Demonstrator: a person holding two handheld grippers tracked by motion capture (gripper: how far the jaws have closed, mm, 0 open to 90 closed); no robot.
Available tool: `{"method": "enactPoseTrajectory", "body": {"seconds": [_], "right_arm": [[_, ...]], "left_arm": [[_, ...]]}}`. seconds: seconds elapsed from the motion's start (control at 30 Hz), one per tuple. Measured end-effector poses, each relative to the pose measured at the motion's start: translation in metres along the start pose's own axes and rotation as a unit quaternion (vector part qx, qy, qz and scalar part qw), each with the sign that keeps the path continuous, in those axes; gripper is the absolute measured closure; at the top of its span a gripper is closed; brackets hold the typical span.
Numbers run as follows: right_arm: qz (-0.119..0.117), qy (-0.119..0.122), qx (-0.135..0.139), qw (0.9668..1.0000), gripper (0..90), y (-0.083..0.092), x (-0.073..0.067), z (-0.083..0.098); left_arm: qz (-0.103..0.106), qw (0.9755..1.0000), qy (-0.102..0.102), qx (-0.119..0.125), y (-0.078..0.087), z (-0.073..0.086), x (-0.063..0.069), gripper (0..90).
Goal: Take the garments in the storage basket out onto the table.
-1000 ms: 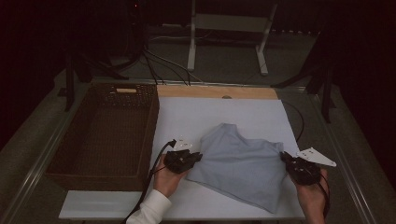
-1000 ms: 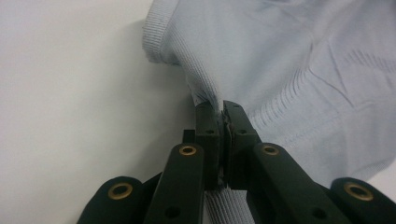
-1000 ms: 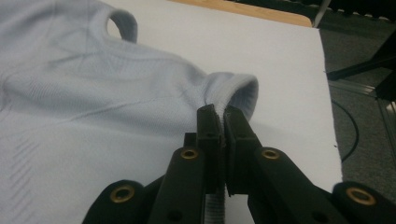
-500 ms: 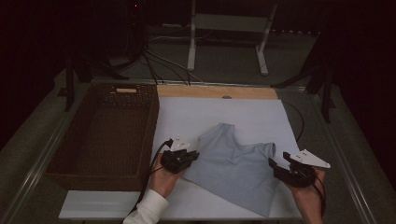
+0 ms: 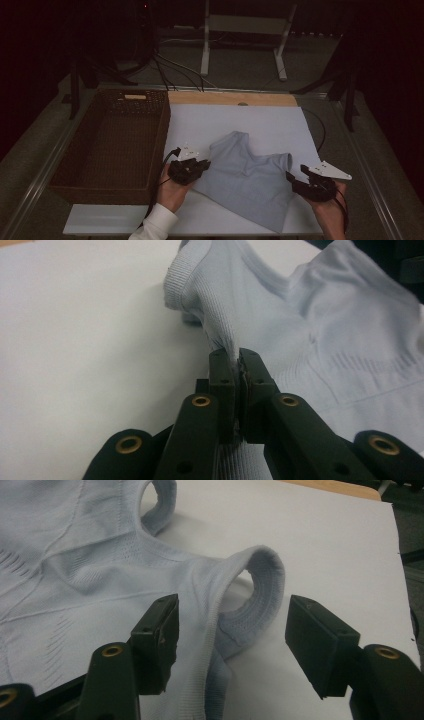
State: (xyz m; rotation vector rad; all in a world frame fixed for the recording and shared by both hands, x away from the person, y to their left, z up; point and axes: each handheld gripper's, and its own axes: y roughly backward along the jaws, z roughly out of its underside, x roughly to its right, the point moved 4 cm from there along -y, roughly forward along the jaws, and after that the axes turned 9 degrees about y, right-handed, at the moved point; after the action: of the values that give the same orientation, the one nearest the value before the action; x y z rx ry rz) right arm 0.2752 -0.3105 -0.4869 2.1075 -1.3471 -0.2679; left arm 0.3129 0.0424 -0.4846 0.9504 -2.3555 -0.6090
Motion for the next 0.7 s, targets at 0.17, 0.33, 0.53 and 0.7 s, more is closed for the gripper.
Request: {"method": "enactPoseTrajectory", "body": {"seconds": [0.17,0.33,0.53,0.7], "right_arm": [[-0.003,0.001,0.003,1.0,35.5,0.0,-0.001,-0.001],[-0.018,-0.011,0.008,0.9997,30.3,-0.001,-0.002,-0.002],[-0.02,-0.005,0.008,0.9997,28.4,-0.002,-0.005,-0.003],[-0.02,-0.007,0.01,0.9997,27.8,-0.001,-0.005,-0.004]], "left_arm": [[0.004,1.0,-0.001,0.009,0.006,-0.005,0.003,87.1],[0.004,0.9999,0.007,0.014,0.011,-0.008,0.004,87.1],[0.008,0.9994,0.018,0.027,0.022,-0.013,0.005,87.1],[0.01,0.9989,0.027,0.037,0.032,-0.017,0.004,87.1]]}}
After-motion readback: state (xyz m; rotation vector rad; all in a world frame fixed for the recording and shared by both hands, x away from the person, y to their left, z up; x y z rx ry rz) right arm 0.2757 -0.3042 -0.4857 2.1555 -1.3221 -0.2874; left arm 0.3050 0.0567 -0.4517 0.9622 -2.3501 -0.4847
